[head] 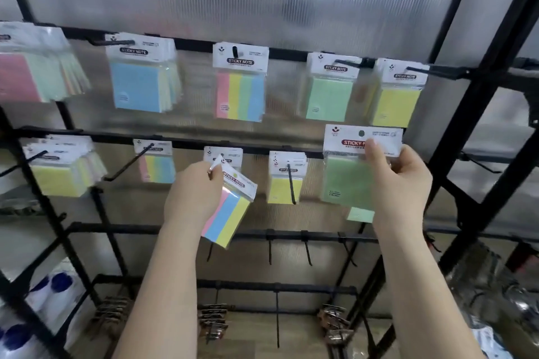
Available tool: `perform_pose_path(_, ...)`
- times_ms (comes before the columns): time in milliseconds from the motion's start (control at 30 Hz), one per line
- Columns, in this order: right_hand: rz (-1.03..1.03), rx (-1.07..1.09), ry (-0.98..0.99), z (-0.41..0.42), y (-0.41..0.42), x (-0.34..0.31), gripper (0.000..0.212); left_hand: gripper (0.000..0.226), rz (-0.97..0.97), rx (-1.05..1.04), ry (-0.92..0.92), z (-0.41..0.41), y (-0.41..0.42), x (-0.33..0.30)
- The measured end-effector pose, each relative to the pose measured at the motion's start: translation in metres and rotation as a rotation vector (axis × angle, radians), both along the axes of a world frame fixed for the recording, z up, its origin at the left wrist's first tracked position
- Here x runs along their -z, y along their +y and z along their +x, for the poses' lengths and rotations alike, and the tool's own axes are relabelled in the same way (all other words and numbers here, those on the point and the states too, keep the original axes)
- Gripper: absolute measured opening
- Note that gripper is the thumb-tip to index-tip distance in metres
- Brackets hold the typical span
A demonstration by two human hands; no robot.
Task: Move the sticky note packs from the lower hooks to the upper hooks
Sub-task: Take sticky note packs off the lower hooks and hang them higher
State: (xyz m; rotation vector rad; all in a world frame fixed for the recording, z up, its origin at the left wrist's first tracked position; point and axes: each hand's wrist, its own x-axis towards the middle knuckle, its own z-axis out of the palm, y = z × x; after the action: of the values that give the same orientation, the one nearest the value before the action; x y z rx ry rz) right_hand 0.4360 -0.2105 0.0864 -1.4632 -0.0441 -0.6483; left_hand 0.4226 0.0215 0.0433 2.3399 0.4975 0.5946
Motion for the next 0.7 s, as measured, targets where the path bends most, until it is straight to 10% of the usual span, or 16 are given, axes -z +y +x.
perform_pose_path(700, 0.044, -0.132, -0.146, 0.048, 0.002, -0.076, 0.028, 0.041, 0.055, -0.072, 0.048, -0.009, -0.036, -0.016)
